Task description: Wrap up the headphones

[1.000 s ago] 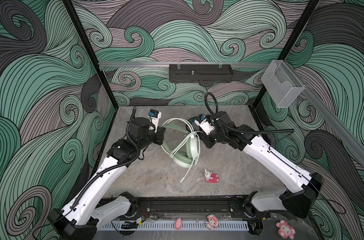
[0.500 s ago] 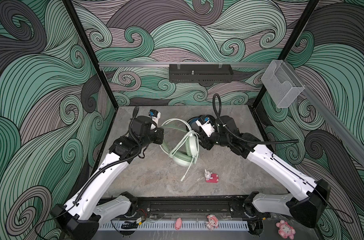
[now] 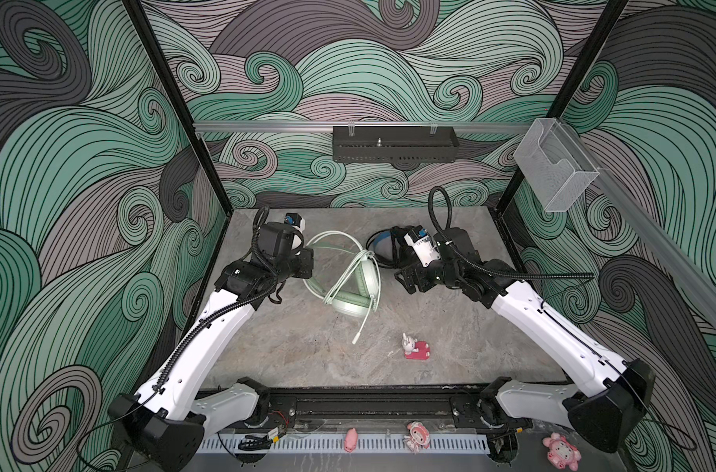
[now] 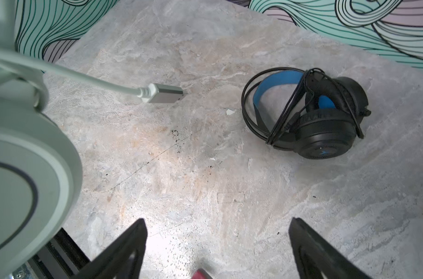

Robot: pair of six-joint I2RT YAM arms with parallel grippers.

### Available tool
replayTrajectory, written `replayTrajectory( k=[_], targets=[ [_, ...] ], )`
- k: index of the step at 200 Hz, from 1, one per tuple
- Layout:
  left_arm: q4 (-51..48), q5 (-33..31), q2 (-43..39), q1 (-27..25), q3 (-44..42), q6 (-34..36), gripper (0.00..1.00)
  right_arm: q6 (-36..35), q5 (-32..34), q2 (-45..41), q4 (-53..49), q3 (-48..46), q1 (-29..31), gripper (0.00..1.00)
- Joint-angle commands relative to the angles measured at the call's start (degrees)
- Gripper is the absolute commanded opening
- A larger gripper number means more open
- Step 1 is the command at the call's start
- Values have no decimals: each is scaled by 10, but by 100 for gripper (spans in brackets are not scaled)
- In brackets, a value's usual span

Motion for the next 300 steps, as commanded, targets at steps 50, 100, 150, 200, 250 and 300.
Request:
replayTrajectory(
  k=[50, 100, 150, 200, 250, 300],
  targets=[
    [108, 28, 76, 125, -29, -23, 0, 14, 47, -22, -64, 76, -2, 100],
    [187, 20, 205, 172, -3, -54, 0, 34, 53, -35, -77, 72, -2, 99],
    [152, 5, 367, 175, 119, -100, 0, 35, 61, -16, -85, 99, -2, 100],
    [164, 14, 460, 176, 176, -131, 0, 33, 82, -31, -88, 90, -2, 99],
    [153, 37, 511, 177, 199, -142, 0, 28, 91, -31, -87, 91, -2, 100],
    [132, 33, 537, 177, 197, -143, 10, 25, 97, -23, -86, 94, -2, 100]
  ],
)
